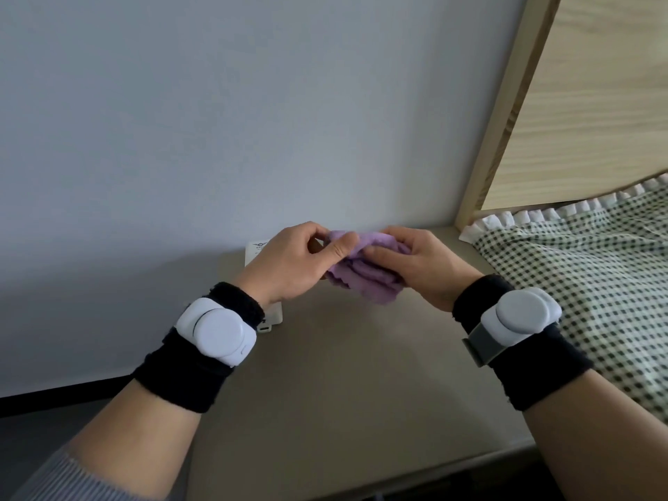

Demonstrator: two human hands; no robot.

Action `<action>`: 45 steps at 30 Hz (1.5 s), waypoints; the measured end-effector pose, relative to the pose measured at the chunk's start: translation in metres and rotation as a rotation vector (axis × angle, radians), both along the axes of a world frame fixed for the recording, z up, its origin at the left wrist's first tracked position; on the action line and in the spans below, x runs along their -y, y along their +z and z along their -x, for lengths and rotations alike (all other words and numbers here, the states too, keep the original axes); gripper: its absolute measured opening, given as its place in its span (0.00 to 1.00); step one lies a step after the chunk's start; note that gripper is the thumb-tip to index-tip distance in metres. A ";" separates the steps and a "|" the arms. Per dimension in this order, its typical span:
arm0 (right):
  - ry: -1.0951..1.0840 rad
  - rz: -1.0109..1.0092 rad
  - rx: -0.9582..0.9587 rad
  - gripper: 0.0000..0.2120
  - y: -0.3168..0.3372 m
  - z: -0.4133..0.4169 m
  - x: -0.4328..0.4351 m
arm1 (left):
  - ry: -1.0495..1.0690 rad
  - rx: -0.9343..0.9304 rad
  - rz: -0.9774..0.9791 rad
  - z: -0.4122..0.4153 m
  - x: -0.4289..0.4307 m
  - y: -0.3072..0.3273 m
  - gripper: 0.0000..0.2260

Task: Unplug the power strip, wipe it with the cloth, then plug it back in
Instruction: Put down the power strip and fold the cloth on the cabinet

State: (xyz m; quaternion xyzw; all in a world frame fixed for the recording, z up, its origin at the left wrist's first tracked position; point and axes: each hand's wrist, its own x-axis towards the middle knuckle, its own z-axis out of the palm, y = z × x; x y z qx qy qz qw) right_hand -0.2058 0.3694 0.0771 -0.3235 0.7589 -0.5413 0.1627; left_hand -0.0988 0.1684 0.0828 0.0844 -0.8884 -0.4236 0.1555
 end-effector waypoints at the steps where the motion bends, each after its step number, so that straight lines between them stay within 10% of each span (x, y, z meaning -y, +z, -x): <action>1: -0.029 0.030 0.044 0.14 0.000 0.001 0.000 | -0.007 -0.003 0.022 -0.001 0.000 0.002 0.28; 17: 0.035 0.277 0.325 0.52 0.013 -0.002 -0.002 | 0.115 -0.203 -0.312 0.005 -0.004 -0.001 0.08; 24: -0.127 0.287 0.184 0.22 0.006 0.002 0.003 | -0.146 -0.038 -0.209 0.001 -0.002 0.000 0.27; 30: -0.068 0.007 0.026 0.38 0.010 0.002 -0.006 | -0.091 -0.055 -0.083 0.001 -0.003 0.002 0.36; 36: -0.162 -0.182 -0.333 0.10 0.017 0.004 -0.006 | 0.025 -0.098 0.142 0.004 -0.012 0.002 0.22; 39: -0.094 -0.038 -0.123 0.07 0.015 0.013 -0.014 | 0.026 -0.104 0.158 0.005 -0.013 0.003 0.09; 45: 0.005 0.150 0.290 0.19 0.017 0.025 -0.035 | -0.122 -0.007 -0.296 0.005 -0.030 0.007 0.20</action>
